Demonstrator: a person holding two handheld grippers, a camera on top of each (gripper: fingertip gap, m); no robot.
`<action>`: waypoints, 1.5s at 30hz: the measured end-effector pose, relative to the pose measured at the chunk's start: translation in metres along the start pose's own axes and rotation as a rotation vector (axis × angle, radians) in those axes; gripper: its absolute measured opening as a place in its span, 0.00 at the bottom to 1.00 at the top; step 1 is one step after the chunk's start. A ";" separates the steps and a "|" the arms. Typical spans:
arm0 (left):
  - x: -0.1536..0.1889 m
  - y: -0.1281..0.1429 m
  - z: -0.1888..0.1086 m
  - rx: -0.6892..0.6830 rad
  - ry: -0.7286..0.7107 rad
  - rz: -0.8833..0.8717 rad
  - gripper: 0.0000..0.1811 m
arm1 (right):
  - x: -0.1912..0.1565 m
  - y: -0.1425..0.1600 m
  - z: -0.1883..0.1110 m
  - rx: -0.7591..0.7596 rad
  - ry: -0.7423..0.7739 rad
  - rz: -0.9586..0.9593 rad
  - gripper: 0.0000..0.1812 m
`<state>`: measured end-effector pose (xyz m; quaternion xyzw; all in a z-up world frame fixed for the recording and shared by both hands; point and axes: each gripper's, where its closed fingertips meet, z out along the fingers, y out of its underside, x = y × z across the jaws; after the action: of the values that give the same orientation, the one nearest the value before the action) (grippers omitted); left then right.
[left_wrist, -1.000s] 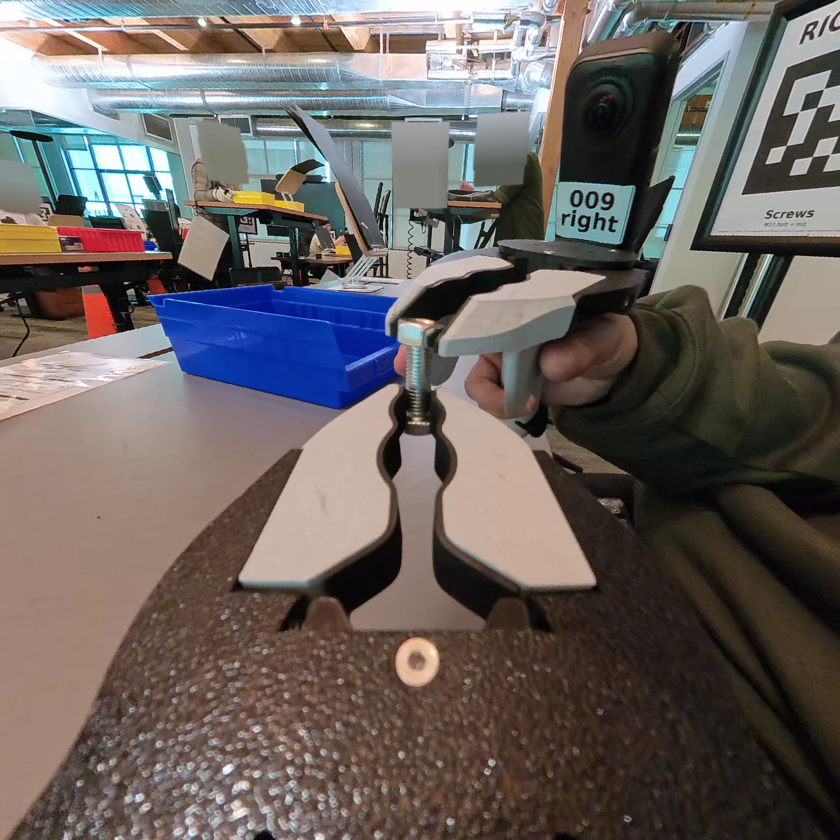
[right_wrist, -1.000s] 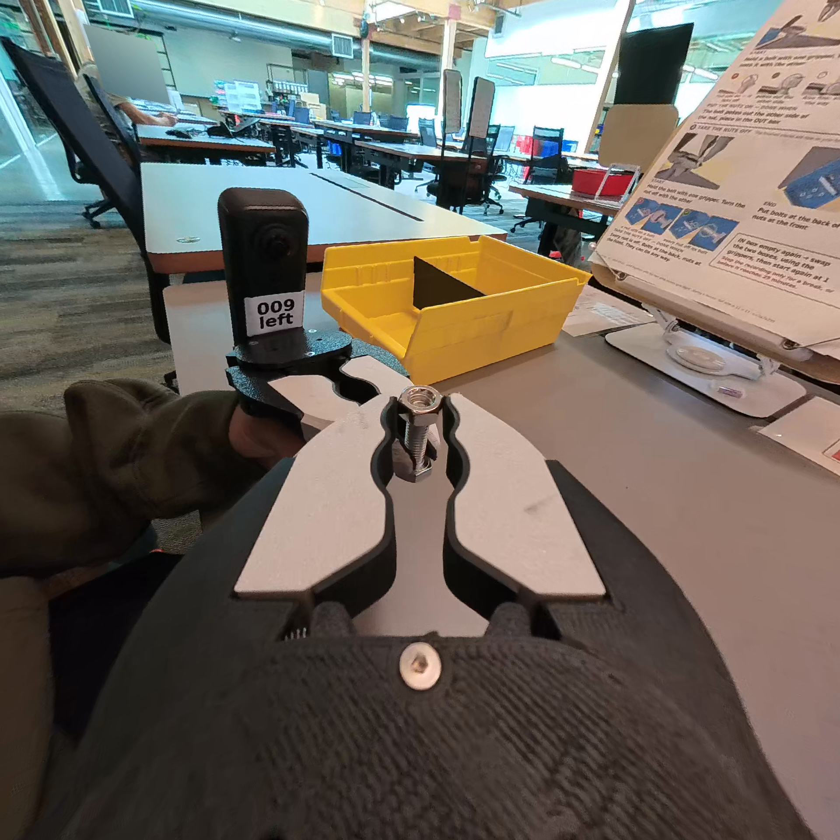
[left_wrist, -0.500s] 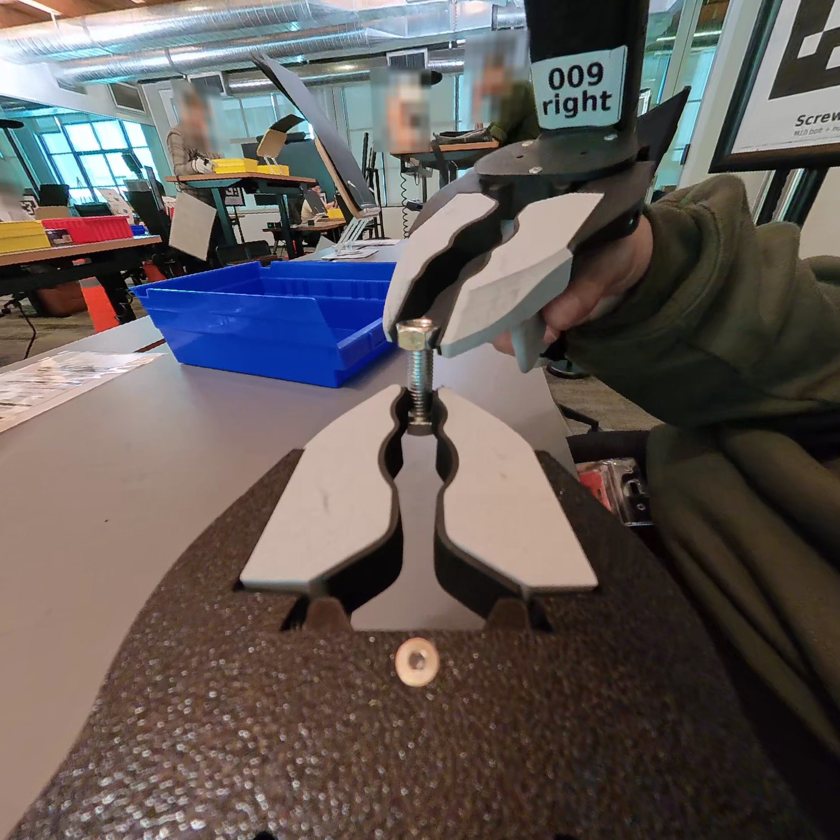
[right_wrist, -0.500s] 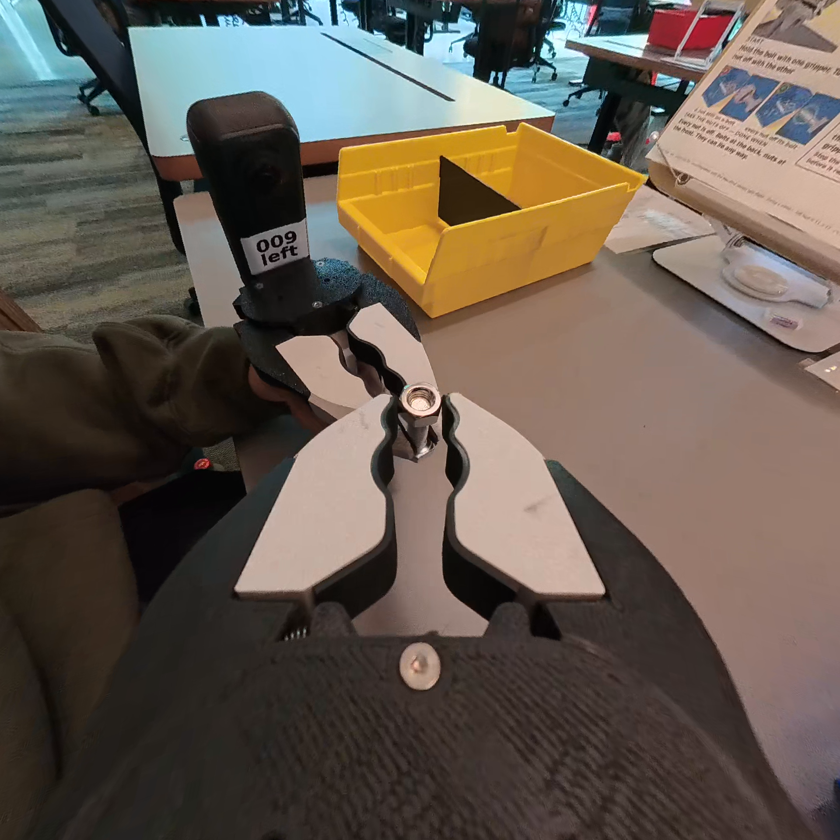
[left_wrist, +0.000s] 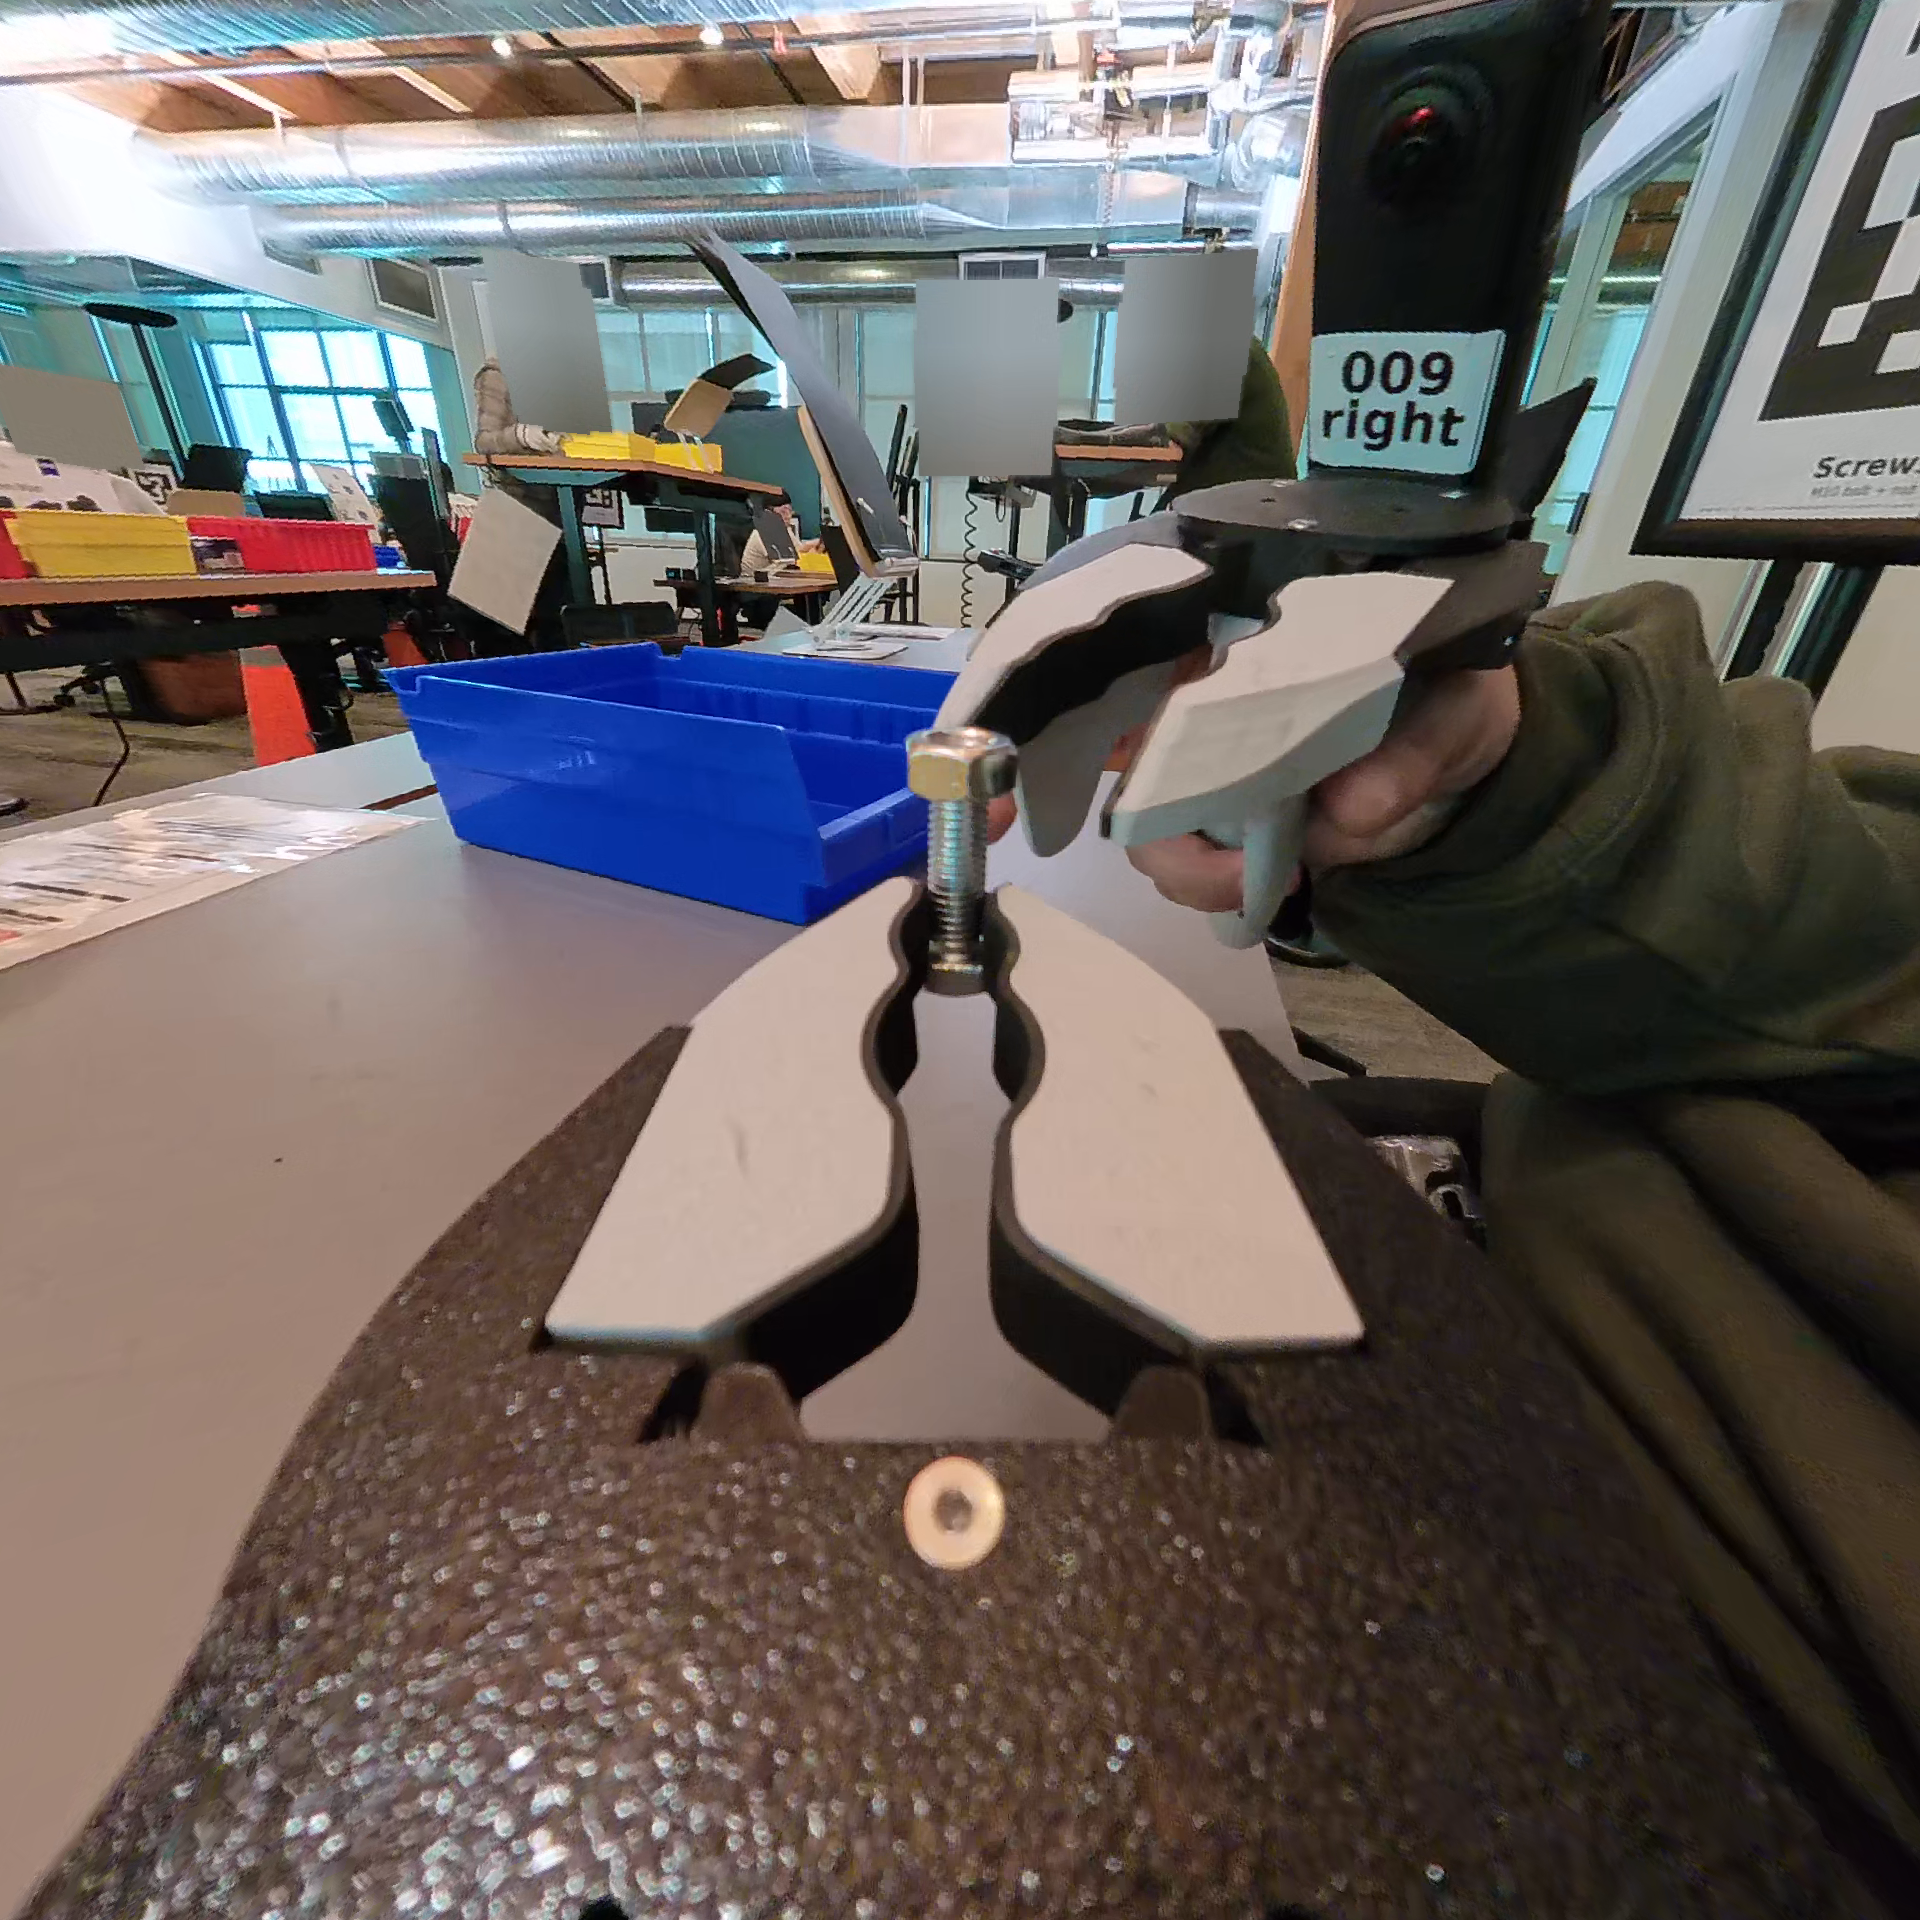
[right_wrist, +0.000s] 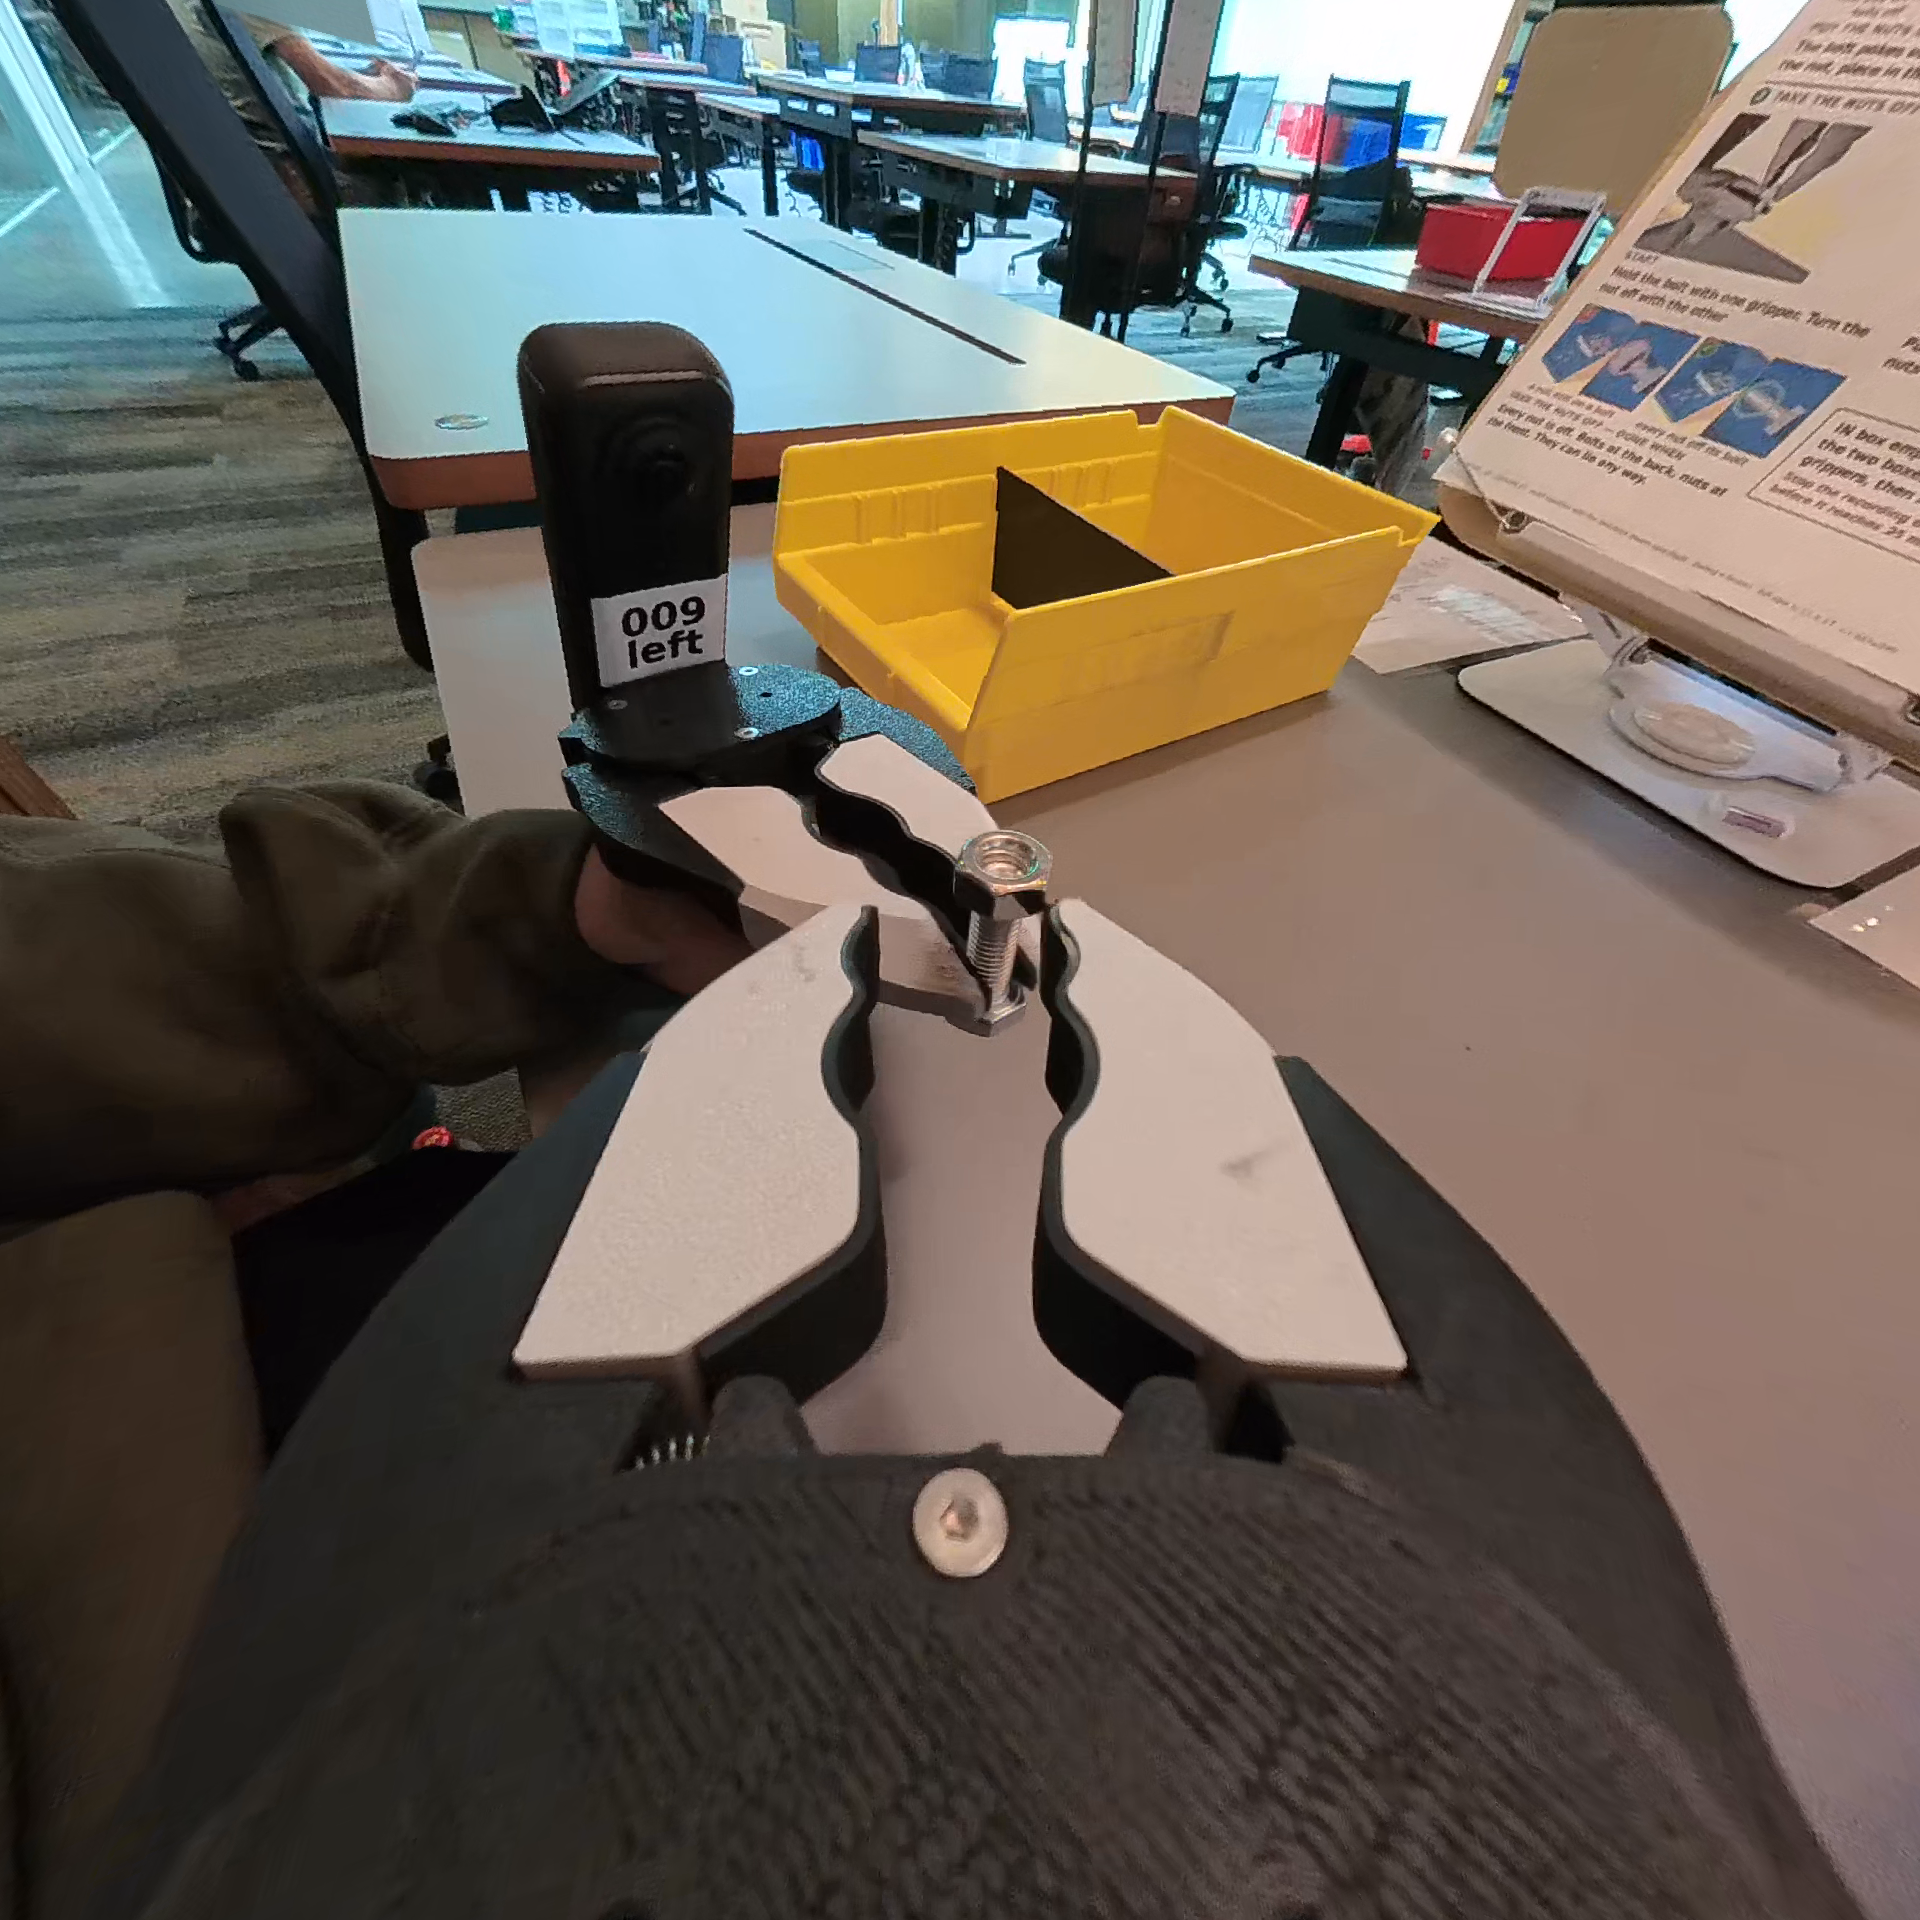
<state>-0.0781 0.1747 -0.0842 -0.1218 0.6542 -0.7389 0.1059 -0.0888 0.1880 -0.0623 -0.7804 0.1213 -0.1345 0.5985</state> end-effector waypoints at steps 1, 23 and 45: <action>0.000 0.000 0.000 0.001 -0.001 0.000 0.05 | 0.000 -0.001 0.001 0.003 0.005 0.001 0.16; -0.004 0.001 0.001 -0.007 -0.031 -0.002 0.05 | 0.006 -0.005 0.010 0.079 0.073 0.109 0.22; -0.024 0.004 -0.003 -0.029 -0.152 -0.057 0.05 | 0.002 -0.001 0.013 0.066 0.069 0.057 0.19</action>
<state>-0.0566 0.1842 -0.0891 -0.1977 0.6510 -0.7208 0.1325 -0.0823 0.1992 -0.0639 -0.7513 0.1597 -0.1481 0.6230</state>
